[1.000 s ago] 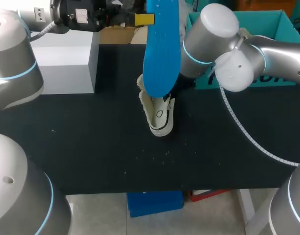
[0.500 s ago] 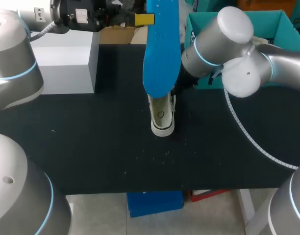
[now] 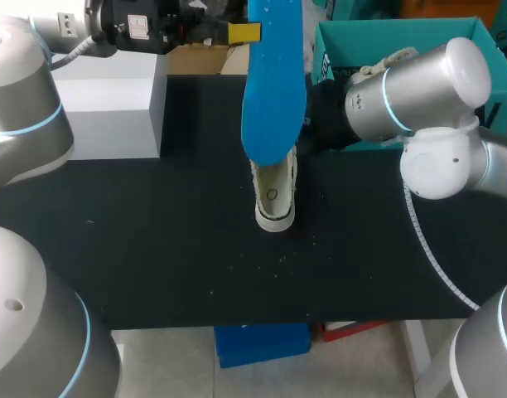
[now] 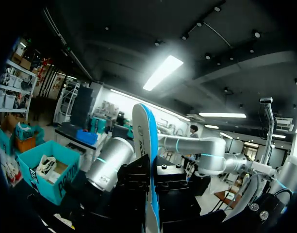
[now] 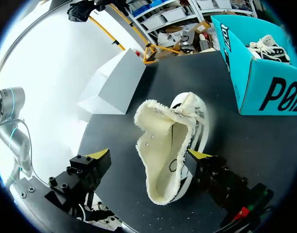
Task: Take the shoe out of the shoebox, open the shoe tongue, remove and reinsert the insole, then place the shoe into the shoebox
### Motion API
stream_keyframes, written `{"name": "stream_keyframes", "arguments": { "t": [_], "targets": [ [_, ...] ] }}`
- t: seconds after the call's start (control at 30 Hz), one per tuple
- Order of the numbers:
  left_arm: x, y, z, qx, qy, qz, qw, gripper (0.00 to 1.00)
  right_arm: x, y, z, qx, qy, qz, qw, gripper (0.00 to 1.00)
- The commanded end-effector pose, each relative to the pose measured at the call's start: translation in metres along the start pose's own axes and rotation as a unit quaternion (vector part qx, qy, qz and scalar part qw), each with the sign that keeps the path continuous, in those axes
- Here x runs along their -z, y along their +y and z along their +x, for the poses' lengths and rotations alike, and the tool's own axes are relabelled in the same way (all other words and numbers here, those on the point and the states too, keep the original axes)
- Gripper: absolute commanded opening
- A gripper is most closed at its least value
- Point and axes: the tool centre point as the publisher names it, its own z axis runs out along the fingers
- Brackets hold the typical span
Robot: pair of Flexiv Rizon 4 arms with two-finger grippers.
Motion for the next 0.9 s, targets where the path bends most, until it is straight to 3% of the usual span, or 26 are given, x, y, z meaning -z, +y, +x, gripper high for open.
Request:
{"name": "stream_keyframes", "arguments": {
  "t": [0.03,0.27,0.6,0.9],
  "targets": [
    [-0.001,0.000,0.000,0.000,-0.002,0.000,1.000,0.00,-0.002,-0.001,-0.003,0.001,0.027,-0.001,1.000,1.00],
    [-0.001,0.000,0.000,0.000,-0.002,0.000,1.000,0.00,0.011,0.006,0.007,-0.047,0.105,-0.014,0.993,1.00],
    [-0.001,0.000,0.000,0.000,-0.002,0.000,1.000,0.00,0.017,0.010,0.030,-0.087,0.188,0.008,0.978,1.00],
    [-0.001,0.000,0.000,0.000,-0.002,0.000,1.000,0.00,0.030,0.011,0.033,-0.149,0.229,0.002,0.962,1.00]
  ]
}}
